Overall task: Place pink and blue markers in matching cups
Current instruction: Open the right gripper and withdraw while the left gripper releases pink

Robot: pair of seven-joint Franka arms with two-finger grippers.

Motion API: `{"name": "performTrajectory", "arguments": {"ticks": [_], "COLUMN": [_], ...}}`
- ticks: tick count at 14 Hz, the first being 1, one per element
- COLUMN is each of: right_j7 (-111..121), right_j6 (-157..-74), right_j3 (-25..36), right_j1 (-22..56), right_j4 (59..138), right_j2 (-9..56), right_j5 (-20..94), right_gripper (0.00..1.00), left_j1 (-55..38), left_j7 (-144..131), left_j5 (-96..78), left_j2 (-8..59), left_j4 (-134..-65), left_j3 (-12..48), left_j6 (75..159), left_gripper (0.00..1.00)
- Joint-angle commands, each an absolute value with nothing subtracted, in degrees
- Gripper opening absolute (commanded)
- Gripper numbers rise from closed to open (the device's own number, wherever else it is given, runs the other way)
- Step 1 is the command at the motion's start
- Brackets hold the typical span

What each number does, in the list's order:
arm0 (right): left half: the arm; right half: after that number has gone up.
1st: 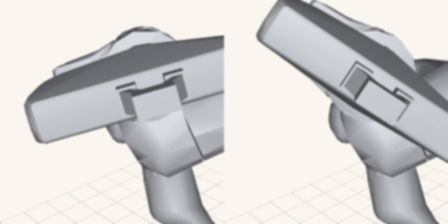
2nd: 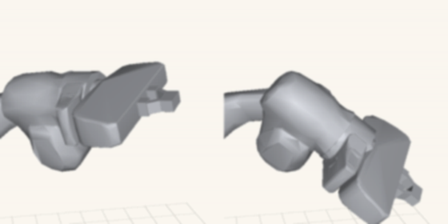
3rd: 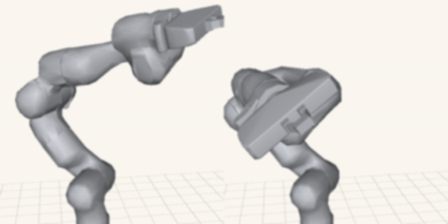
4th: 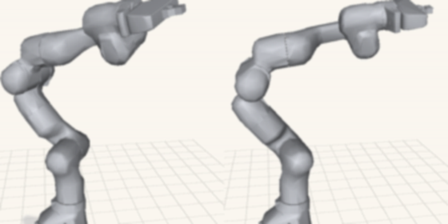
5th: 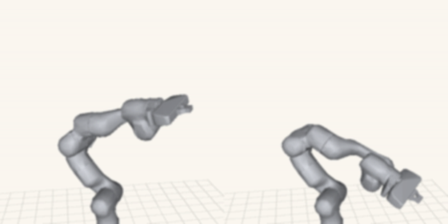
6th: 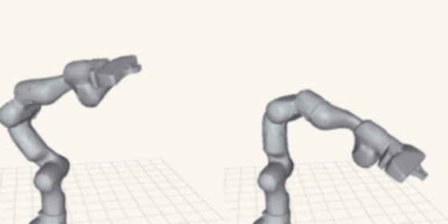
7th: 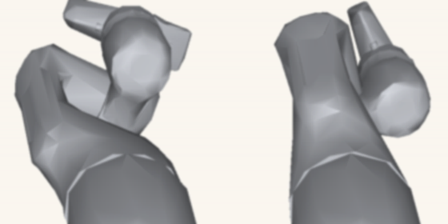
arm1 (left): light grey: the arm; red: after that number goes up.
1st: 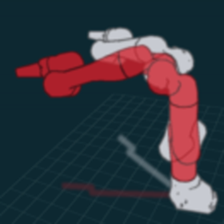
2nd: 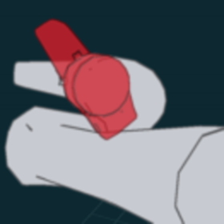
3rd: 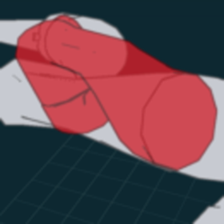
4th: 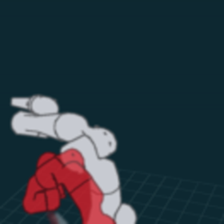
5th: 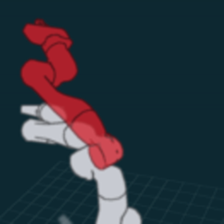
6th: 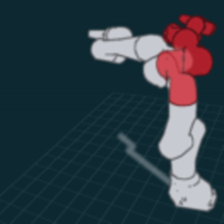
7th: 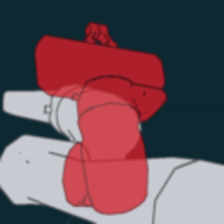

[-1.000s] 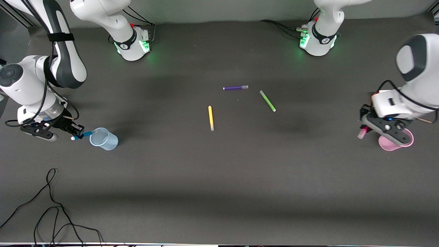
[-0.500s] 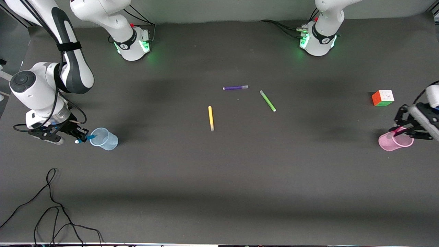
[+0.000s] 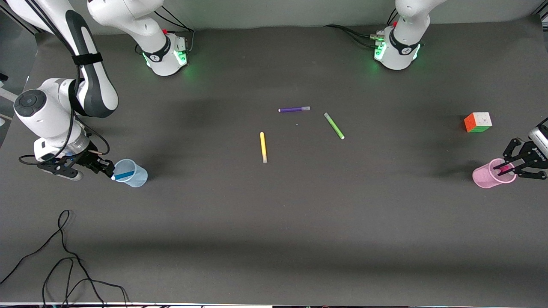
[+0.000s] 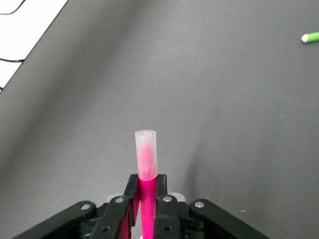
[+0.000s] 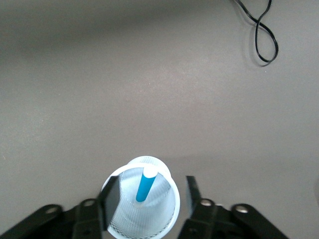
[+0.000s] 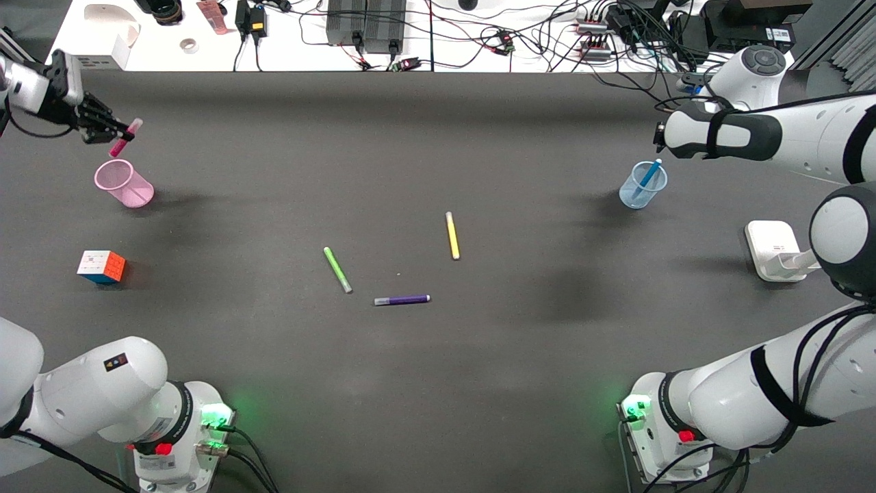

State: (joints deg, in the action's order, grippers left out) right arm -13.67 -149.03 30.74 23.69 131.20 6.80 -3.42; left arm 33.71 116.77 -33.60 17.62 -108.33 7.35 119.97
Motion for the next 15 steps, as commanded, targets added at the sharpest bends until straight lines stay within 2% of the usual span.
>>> {"name": "performTrajectory", "arguments": {"ticks": [1, 3, 7, 10, 15], "right_j7": [-13.2, -13.1, -8.5, -5.4, -2.0], "right_j6": [-146.4, -142.1, -119.1, -107.4, -97.2], "right_j3": [31.0, 31.0, 30.9, 31.0, 30.8], "right_j1": [24.2, 24.2, 24.1, 24.2, 24.3], "right_j4": [130.5, 128.3, 114.9, 107.3, 96.3], "right_j2": [6.4, 5.7, 5.8, 5.2, 3.4], "right_j5": [-4.3, -4.3, -3.4, 2.4, 7.8], "right_gripper": [1.00, 1.00, 1.00, 1.00, 1.00], "left_j1": [37.4, 39.5, 41.3, 42.1, 43.2], "left_j7": [126.0, 128.7, 135.2, 136.6, 137.1], "left_j5": [-37.3, -37.9, -43.8, -45.5, -45.9], "left_j2": [22.7, 24.8, 28.3, 31.1, 32.5], "left_j4": [-104.7, -103.7, -102.0, -100.0, -99.1], "left_j3": [8.2, 8.6, 8.4, 8.5, 8.5], "left_j6": [118.8, 117.7, 113.3, 109.4, 108.3], "left_gripper": [0.00, 0.00, 0.00, 0.00, 0.00]}}
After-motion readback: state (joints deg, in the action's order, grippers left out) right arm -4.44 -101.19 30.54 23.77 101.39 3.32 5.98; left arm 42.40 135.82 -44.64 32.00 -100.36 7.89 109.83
